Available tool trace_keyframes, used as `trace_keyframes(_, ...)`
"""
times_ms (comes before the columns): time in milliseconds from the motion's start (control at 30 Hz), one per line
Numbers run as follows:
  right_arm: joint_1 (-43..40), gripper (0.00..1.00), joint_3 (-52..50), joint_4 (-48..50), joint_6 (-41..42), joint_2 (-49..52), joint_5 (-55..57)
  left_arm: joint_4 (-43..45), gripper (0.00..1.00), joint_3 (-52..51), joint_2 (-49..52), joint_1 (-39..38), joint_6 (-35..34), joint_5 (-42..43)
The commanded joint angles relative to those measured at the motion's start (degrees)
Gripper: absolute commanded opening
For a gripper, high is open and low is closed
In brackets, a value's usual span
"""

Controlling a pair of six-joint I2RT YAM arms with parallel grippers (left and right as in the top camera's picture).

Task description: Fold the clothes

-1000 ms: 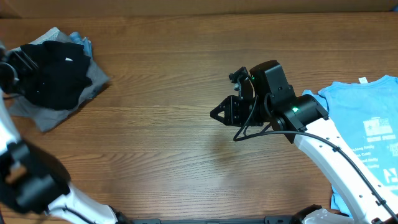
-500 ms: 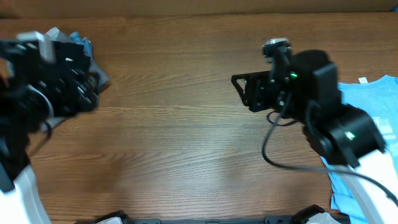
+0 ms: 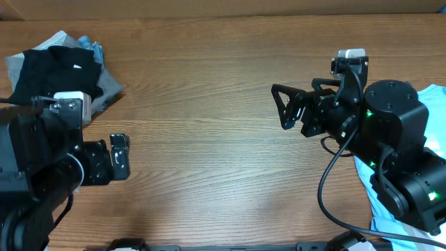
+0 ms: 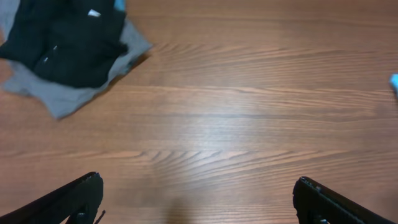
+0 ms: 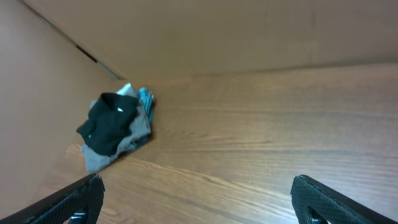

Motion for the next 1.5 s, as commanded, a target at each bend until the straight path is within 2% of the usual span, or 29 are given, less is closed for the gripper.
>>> trace_keyframes(0, -0.17, 1.00, 1.44, -0.55, -0.20, -0.24, 1.05, -0.09, 1.00, -0.11, 0.72, -0.39, -2.05, -2.64)
trace_keyframes(500, -0.17, 1.00, 1.44, -1.25, -0.17, -0.24, 1.03, 0.04, 1.00, -0.11, 3.26, -0.39, -2.08, -2.47)
trace_keyframes(833, -0.17, 1.00, 1.44, -8.31, -0.28, -0.39, 4.57, 0.04, 1.00, -0.11, 4.96, -0.39, -2.05, -2.49)
trace_keyframes(1467, -0.17, 1.00, 1.42, -6.23, -9.27, -4.87, 9.55, 0.04, 1.00, -0.11, 6.45, -0.39, -2.08, -2.49)
